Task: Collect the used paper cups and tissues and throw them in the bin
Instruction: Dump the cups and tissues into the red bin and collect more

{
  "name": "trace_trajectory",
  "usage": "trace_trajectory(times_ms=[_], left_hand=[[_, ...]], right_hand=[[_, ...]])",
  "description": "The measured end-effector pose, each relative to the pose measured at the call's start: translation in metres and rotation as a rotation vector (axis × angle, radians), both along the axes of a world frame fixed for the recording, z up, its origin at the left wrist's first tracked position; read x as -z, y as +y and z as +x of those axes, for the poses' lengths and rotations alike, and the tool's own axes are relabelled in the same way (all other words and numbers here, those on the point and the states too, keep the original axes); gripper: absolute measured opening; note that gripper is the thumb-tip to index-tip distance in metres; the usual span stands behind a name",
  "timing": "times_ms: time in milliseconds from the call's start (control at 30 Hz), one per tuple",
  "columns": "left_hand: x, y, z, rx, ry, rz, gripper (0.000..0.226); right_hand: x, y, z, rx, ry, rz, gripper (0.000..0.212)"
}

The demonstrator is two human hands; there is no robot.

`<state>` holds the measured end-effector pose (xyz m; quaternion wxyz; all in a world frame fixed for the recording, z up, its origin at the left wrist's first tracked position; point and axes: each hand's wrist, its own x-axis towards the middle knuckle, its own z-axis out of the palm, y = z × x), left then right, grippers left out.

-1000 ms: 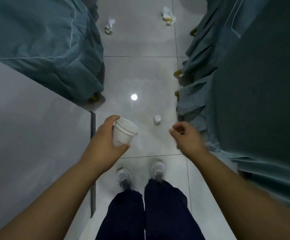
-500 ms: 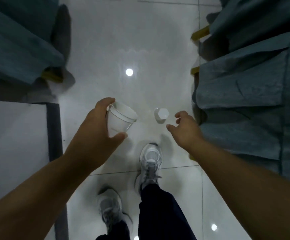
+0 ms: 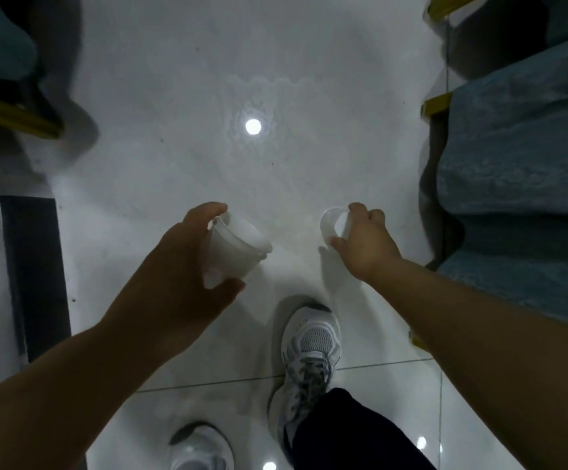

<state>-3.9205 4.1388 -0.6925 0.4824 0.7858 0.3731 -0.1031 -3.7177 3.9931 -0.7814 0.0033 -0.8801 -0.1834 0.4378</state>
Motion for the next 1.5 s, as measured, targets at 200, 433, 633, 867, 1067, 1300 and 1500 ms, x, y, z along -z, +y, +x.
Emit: trace_trajectory(times_ms=[200,433,633,867,1067,1300,1500], left_hand=[[-0.017,0.007,0.004,0.035,0.019,-0.002,0.078],[-0.107,0.015,0.008,-0.004,-0.012,-0.011,0.073],[-0.205,0.034,0.008,-0.077,0.037,-0.023,0.083],[-0.337,0.052,0.008,-0.194,0.023,0.039,0.086],[-0.447,0.055,0.02,-0.264,-0.055,0.091,0.086],[-0.541,0.06,0.037,-0.326,-0.128,0.158,0.085],[-0.584,0.079,0.051,-0.34,-0.162,0.174,0.085]], right_hand=[[-0.02,0.008,0.002,0.018,-0.032,0.014,0.055],[-0.128,0.023,-0.004,0.179,0.064,0.23,0.056],[-0.249,0.052,-0.005,0.26,0.15,0.459,0.058],[-0.393,0.089,0.007,0.488,0.176,0.692,0.051],[-0.517,0.102,0.019,0.497,0.214,0.889,0.024],[-0.613,0.109,0.033,0.55,0.277,0.96,0.031],[-0.666,0.131,0.044,0.524,0.295,0.906,0.041]])
